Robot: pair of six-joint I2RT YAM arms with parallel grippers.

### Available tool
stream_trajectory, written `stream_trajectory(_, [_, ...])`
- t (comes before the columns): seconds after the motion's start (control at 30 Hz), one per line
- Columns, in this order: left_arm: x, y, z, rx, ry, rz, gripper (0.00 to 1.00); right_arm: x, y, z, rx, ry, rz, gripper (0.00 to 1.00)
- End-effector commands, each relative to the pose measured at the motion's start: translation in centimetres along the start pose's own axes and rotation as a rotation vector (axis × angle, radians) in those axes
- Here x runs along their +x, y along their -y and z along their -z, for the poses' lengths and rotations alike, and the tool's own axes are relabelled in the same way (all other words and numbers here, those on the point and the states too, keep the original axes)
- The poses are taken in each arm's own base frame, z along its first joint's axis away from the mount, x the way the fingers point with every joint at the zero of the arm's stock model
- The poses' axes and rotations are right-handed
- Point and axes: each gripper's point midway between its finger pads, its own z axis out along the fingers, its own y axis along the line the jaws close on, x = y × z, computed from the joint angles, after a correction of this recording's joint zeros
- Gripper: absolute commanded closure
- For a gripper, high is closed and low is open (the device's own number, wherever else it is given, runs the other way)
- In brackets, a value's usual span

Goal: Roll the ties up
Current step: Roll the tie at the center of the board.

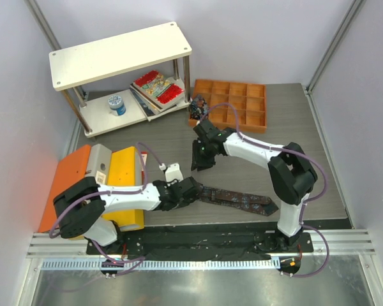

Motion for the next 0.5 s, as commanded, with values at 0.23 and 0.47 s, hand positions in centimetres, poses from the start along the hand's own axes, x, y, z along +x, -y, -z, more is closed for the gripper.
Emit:
stream_trajectory(0.23, [-0.6,-2.4,2.2,-0.036,0.007,-0.031,0.91,-2.4,-2.0,9.2,-0.108,0.225,-0.074,0.72])
stream_trajectory(0.47, [-2.9,-2.9,5.4,-0.003,0.059,-0.015,0.8,1.7,-5.2,10.3,-0.326,0.217,-0.106,0.85])
